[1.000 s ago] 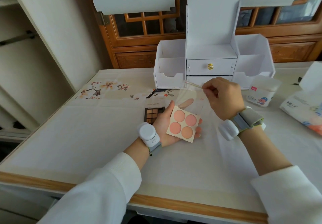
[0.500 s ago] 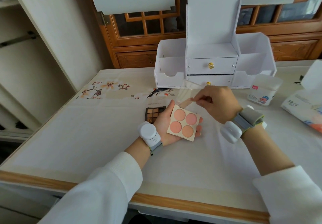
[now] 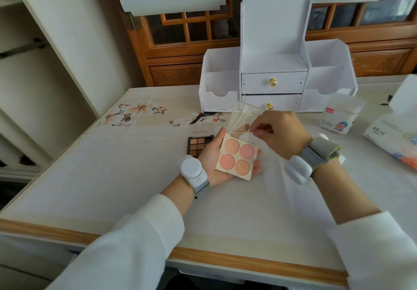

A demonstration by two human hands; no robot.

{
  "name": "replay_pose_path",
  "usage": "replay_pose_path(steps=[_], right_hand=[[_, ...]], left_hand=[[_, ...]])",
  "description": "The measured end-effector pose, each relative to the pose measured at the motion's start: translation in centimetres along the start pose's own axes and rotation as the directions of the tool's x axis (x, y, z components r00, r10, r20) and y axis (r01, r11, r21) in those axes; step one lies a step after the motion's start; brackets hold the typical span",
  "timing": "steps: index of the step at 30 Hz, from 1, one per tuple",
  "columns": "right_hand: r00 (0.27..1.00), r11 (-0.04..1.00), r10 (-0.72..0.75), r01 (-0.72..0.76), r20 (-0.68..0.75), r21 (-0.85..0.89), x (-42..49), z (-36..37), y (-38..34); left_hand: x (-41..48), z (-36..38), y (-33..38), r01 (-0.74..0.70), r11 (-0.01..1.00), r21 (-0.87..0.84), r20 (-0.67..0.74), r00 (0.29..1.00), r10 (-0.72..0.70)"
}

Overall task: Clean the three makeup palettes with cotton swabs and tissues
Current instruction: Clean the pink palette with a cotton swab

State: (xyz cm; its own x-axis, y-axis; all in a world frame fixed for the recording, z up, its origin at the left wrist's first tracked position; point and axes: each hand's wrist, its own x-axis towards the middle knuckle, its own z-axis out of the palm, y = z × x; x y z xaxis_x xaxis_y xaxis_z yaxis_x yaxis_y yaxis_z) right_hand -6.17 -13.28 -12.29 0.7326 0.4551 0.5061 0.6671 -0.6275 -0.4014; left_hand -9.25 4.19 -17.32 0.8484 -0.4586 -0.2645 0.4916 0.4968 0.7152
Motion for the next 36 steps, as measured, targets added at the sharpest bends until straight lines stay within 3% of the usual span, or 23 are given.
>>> replay_pose_path(steps=[2,6,8,14,16,23,25,29,31,36], right_hand=[[0.999,1.0,0.027,-0.028,-0.047,-0.012,0.1,-0.2,0.0],[0.948,0.99,0.134,-0.143,-0.288,-0.011,0.2,-0.8,0.4],[0.936,0.989,0.139,-0.148,-0.323,-0.001,0.1,-0.8,0.4],[0.997,0.997,0.08,-0.08,-0.008,-0.008,-0.3,-0.3,-0.2],[0.996,0.996,0.092,-0.092,0.02,-0.003,-0.2,-0.3,-0.3],[0.924,0.979,0.2,-0.201,-0.326,0.03,0.0,-0.7,0.4],[0.937,0.98,0.195,-0.195,-0.29,0.028,-0.1,-0.8,0.4],[0.986,0.986,0.167,-0.167,0.017,0.008,-0.3,-0.8,-0.2],[0.981,0.982,0.187,-0.188,0.046,0.009,-0.3,-0.9,-0.3],[0.91,0.948,0.317,-0.301,-0.266,0.102,-0.1,-1.5,0.3]], left_hand=[[-0.1,0.0,0.0,-0.003,1.0,-0.003,-0.006,1.0,0.003],[-0.2,0.1,-0.2,-0.007,1.0,0.017,0.026,1.0,0.007],[-0.3,0.1,-0.2,-0.01,1.0,0.022,0.033,0.999,0.01],[-0.1,0.1,0.0,-0.014,1.0,0.004,0.013,1.0,0.014],[-0.1,0.2,0.0,-0.011,1.0,-0.002,0.021,1.0,0.011],[-0.2,0.1,-0.2,-0.014,1.0,0.025,0.034,0.999,0.013],[-0.2,0.0,-0.2,-0.017,0.999,0.032,0.038,0.999,0.016],[-0.1,-0.1,-0.1,-0.019,1.0,0.012,0.024,1.0,0.019],[-0.1,-0.2,0.0,-0.016,1.0,0.004,0.027,0.999,0.016],[-0.1,-0.1,-0.1,-0.005,0.999,0.033,0.038,0.999,0.004]])
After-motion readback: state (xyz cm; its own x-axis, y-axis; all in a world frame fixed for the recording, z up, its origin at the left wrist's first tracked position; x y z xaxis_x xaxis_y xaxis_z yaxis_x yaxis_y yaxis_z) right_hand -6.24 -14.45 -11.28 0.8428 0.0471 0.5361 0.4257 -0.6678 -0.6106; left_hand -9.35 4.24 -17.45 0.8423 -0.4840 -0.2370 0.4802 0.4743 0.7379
